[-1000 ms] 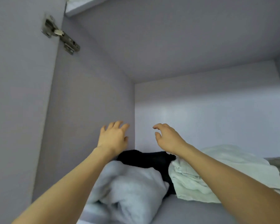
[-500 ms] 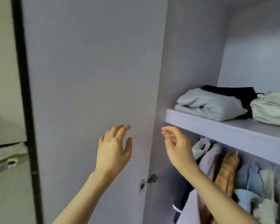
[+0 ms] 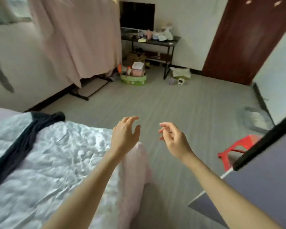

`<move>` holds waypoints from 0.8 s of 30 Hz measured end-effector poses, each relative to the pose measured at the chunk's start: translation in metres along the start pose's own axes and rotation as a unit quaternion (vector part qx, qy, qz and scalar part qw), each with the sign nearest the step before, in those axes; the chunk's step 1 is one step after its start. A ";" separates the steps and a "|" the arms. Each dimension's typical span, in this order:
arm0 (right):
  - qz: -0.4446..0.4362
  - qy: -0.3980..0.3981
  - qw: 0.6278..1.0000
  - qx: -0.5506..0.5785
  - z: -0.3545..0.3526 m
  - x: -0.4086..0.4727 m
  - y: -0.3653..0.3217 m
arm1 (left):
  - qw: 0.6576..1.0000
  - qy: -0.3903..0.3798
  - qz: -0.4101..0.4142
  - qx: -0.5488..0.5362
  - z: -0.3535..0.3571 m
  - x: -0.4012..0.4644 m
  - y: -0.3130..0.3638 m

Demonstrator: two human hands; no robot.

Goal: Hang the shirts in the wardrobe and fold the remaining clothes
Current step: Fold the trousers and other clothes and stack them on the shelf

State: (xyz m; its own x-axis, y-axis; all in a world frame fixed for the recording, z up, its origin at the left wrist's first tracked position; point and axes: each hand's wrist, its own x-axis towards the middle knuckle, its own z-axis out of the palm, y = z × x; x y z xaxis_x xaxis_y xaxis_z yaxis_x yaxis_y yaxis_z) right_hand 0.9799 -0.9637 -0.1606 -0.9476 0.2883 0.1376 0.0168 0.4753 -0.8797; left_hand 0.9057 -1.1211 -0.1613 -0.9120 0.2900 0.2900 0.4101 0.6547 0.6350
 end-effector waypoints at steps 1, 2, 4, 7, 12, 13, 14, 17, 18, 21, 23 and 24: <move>0.006 -0.046 0.999 0.008 0.041 0.012 -0.005 | 0.999 0.017 -0.043 0.013 -0.023 -0.007 -0.038; 0.016 -0.070 0.997 0.006 0.067 0.020 -0.007 | 0.997 0.028 -0.075 0.014 -0.039 -0.014 -0.061; 0.023 -0.137 0.990 0.002 0.127 0.035 -0.012 | 0.987 0.057 -0.145 0.030 -0.074 -0.034 -0.113; 0.020 -0.217 0.976 -0.019 0.196 0.051 -0.018 | 0.968 0.090 -0.228 0.056 -0.110 -0.060 -0.171; -0.004 -0.350 0.936 -0.023 0.312 0.074 -0.036 | 0.925 0.125 -0.348 0.083 -0.153 -0.095 -0.249; -0.003 -0.376 0.926 -0.026 0.336 0.081 -0.040 | 0.915 0.132 -0.371 0.086 -0.159 -0.097 -0.267; -0.008 -0.395 0.918 -0.030 0.356 0.087 -0.041 | 0.908 0.128 -0.388 0.089 -0.163 -0.098 -0.281; -0.018 -0.445 0.894 -0.048 0.421 0.113 -0.041 | 0.886 0.114 -0.438 0.099 -0.168 -0.087 -0.335; -0.023 -0.458 0.887 -0.057 0.444 0.125 -0.037 | 0.878 0.105 -0.456 0.098 -0.167 -0.079 -0.356; -0.048 -0.484 0.868 -0.096 0.505 0.154 -0.023 | 0.859 0.061 -0.496 0.111 -0.157 -0.056 -0.417; -0.079 -0.501 0.852 -0.130 0.557 0.179 -0.001 | 0.841 0.038 -0.528 0.117 -0.142 -0.037 -0.471; -0.101 -0.506 0.842 -0.158 0.572 0.183 0.006 | 0.831 0.025 -0.541 0.124 -0.137 -0.034 -0.486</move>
State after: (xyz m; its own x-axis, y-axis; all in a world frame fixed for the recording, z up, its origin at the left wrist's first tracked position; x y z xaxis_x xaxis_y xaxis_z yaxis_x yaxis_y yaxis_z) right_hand 0.6239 -1.3829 -0.4012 -0.7246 -0.6055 -0.3291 -0.2458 0.6732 -0.6974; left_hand 0.7385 -1.5448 -0.3815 -0.7424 -0.5874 -0.3223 -0.6698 0.6393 0.3776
